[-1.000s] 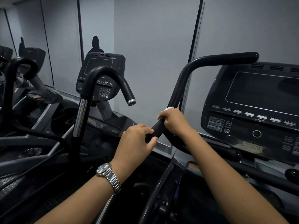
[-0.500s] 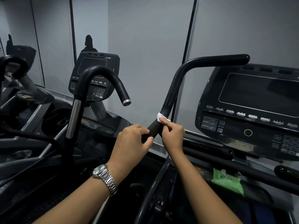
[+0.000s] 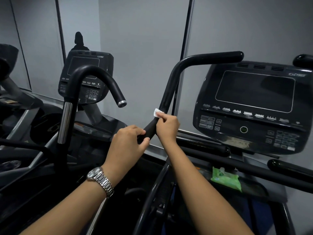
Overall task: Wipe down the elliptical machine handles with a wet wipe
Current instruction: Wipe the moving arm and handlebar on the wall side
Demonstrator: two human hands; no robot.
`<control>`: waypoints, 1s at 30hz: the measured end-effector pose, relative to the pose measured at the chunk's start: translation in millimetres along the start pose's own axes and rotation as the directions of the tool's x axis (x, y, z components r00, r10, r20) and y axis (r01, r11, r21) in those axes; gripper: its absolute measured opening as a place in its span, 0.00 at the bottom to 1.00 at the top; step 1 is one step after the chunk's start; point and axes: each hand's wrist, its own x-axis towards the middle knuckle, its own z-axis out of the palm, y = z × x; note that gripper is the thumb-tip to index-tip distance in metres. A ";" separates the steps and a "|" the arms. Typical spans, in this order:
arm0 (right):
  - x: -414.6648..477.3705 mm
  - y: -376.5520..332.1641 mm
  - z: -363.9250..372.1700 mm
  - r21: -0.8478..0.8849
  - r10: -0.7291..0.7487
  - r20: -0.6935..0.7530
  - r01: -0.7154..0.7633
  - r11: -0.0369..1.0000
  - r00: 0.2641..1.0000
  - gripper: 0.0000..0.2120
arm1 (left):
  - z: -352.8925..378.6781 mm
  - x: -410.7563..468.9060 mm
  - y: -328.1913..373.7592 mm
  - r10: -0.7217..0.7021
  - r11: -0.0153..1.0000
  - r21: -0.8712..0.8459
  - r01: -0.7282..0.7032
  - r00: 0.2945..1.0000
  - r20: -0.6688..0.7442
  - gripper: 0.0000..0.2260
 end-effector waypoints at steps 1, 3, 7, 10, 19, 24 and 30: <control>-3.1 0.2 -0.3 -0.007 -0.022 0.010 0.023 1.000 1.000 0.17 | -0.1 0.0 0.4 0.001 1.000 0.005 -0.001 1.000 0.000 0.10; -16.5 4.5 -6.5 0.018 -0.079 0.057 0.078 0.997 0.995 0.17 | -0.4 -0.2 0.7 -0.003 1.000 0.009 0.003 1.000 0.004 0.11; -37.2 18.8 -41.6 0.029 -0.102 0.174 0.098 0.995 0.979 0.18 | -2.5 0.9 1.3 -0.010 1.000 0.019 0.010 0.999 0.033 0.11; -34.0 33.3 -75.6 -0.096 -0.115 0.340 0.156 0.983 0.933 0.18 | -5.2 2.6 2.2 0.017 0.999 0.049 -0.020 0.997 0.074 0.11; -5.6 64.0 -111.7 -0.475 -0.401 0.470 0.608 0.636 0.787 0.19 | 16.3 21.5 11.9 0.137 0.970 0.151 -0.191 0.941 0.309 0.11; -7.0 73.8 -70.0 -0.580 -0.316 0.619 0.690 0.433 0.719 0.10 | 27.5 22.5 3.9 0.130 0.951 0.230 -0.208 0.941 0.313 0.11; 0.7 79.8 -80.7 -0.646 -0.307 0.560 0.638 0.420 0.770 0.10 | 29.6 22.0 1.5 0.158 0.948 0.223 -0.227 0.943 0.291 0.08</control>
